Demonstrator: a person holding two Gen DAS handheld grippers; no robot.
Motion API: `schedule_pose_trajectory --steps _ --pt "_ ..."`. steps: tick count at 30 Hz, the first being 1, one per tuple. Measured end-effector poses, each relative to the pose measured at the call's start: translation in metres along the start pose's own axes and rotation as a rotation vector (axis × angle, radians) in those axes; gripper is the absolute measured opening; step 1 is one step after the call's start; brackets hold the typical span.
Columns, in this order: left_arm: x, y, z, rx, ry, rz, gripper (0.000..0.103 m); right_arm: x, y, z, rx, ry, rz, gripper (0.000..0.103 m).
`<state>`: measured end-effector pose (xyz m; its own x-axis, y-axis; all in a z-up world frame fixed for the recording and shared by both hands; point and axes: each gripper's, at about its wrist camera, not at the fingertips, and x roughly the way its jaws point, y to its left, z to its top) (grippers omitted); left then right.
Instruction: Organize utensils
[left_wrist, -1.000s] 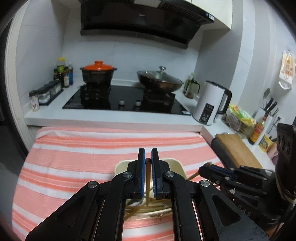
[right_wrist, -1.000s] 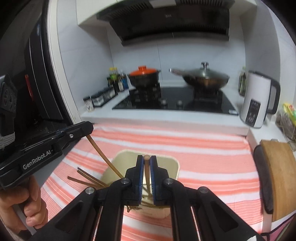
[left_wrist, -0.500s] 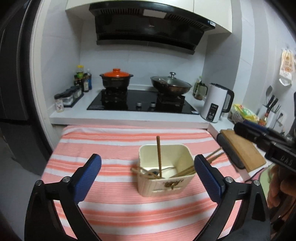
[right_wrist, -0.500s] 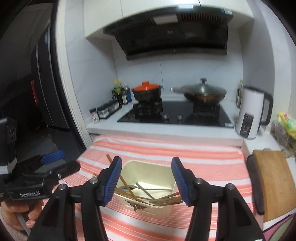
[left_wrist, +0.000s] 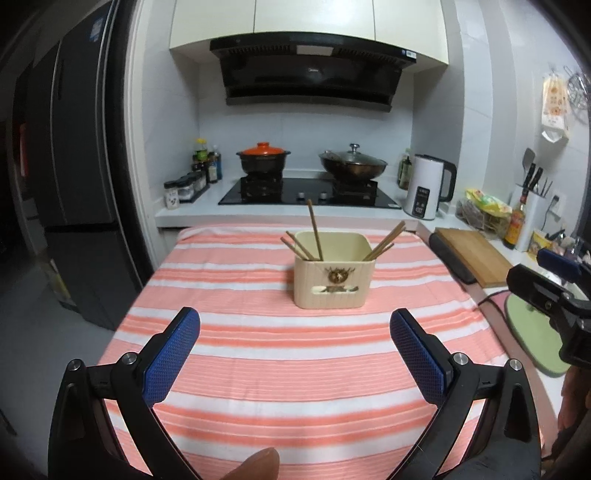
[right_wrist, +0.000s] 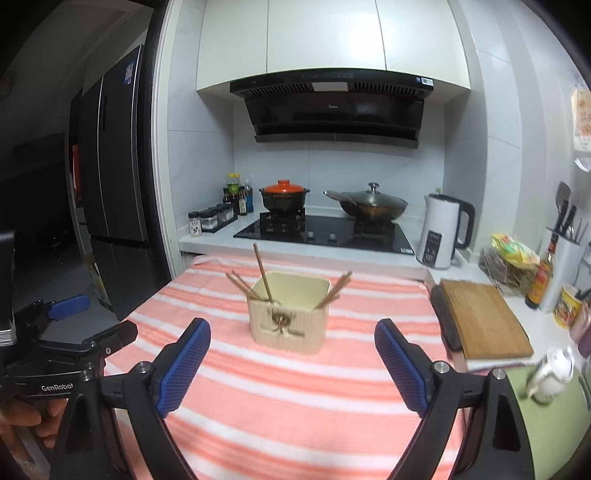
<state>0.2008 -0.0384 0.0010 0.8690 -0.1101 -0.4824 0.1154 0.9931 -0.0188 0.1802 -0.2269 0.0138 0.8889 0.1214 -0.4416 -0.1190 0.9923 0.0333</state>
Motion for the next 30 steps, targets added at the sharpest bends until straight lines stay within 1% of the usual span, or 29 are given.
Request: schedule_pose_trajectory --steps 1,2,5,7,9,13,17,24,30 --pt "-0.006 -0.002 -0.002 0.010 -0.010 0.011 0.103 -0.006 0.000 -0.003 0.005 0.004 -0.003 0.098" --pt "-0.012 -0.003 -0.003 0.017 -0.019 0.023 0.103 -0.010 0.001 -0.006 0.007 0.005 -0.008 0.103" --pt "-0.027 -0.004 -0.005 0.019 -0.041 0.036 0.103 -0.025 0.007 -0.014 0.005 0.004 -0.022 0.103" --pt "-0.036 -0.003 -0.006 0.012 -0.053 0.032 0.103 -0.032 0.011 -0.017 0.003 -0.002 -0.020 0.103" --pt "-0.044 -0.002 -0.007 0.002 -0.058 0.024 0.103 -0.037 0.011 -0.019 0.009 -0.005 -0.021 0.103" --pt "-0.056 -0.006 -0.007 0.009 -0.070 0.044 0.103 -0.045 0.012 -0.022 0.017 -0.007 -0.033 0.103" --pt "-0.065 -0.005 -0.007 -0.007 -0.072 0.037 0.103 -0.054 0.014 -0.023 0.016 -0.020 -0.033 0.103" --pt "-0.074 -0.005 -0.008 -0.015 -0.086 0.112 0.103 -0.068 0.019 -0.023 0.010 -0.044 -0.036 0.103" --pt "-0.082 -0.002 -0.009 -0.019 -0.075 0.116 0.103 -0.073 0.022 -0.024 0.009 -0.049 -0.023 0.103"
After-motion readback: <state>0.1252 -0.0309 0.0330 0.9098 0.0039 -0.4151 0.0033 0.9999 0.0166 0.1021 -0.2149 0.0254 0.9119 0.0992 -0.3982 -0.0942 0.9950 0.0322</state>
